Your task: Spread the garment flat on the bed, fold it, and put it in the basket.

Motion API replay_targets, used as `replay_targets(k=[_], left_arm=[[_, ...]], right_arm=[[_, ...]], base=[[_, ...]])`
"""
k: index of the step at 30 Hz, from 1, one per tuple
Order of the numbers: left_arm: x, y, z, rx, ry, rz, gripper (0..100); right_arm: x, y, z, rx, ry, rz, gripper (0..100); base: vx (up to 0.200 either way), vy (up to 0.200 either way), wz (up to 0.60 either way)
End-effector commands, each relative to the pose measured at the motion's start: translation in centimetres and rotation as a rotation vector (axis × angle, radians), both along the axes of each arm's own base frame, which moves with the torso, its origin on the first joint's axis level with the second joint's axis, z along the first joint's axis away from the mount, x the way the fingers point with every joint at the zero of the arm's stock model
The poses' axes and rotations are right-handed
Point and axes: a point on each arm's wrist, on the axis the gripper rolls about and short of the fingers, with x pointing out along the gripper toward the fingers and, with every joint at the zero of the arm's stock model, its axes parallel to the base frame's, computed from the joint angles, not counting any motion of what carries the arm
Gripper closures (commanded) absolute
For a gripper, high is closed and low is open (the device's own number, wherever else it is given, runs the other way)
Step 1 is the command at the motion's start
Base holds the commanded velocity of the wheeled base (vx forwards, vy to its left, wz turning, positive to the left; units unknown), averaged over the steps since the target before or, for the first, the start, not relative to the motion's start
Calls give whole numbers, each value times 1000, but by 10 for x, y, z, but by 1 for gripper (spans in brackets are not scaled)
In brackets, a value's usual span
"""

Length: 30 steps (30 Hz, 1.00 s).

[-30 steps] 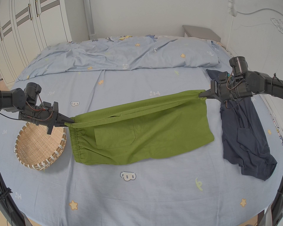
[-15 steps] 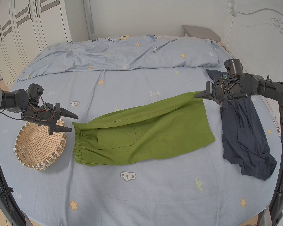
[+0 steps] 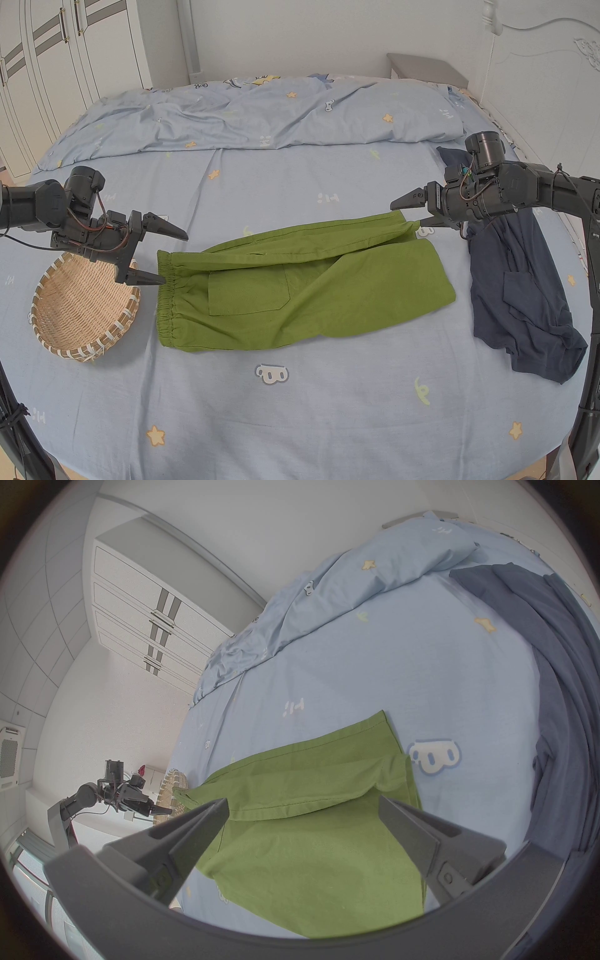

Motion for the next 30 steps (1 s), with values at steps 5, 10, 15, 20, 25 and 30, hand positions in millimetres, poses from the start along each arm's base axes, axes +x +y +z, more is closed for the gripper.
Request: replay_targets(k=[5,10,15,20,25,30], left_arm=[[20,-42,-5,-13,-46,-86,0],[52,-47,-18,-16,-49,-49,0],[72,-60,-25,79,-61,35,0],[92,-61,-22,60,-84,101,0],[102,-59,-52,48,22,156,0],[103,-57,-59,68,58,202,0]], right_arm=[[-19,-8,17,8,-3,-14,0],[-49,-14,31,28,25,-30,0],[-89,-20,34,51,62,-43,0],[-117,-24,23,82,21,-15,0],[-120,-23,19,106,-24,-9,0],[-123,-21,21,118,-29,-8,0]], base=[[0,0,0],[0,0,0],[0,0,0],[0,0,0],[0,0,0],[0,0,0]])
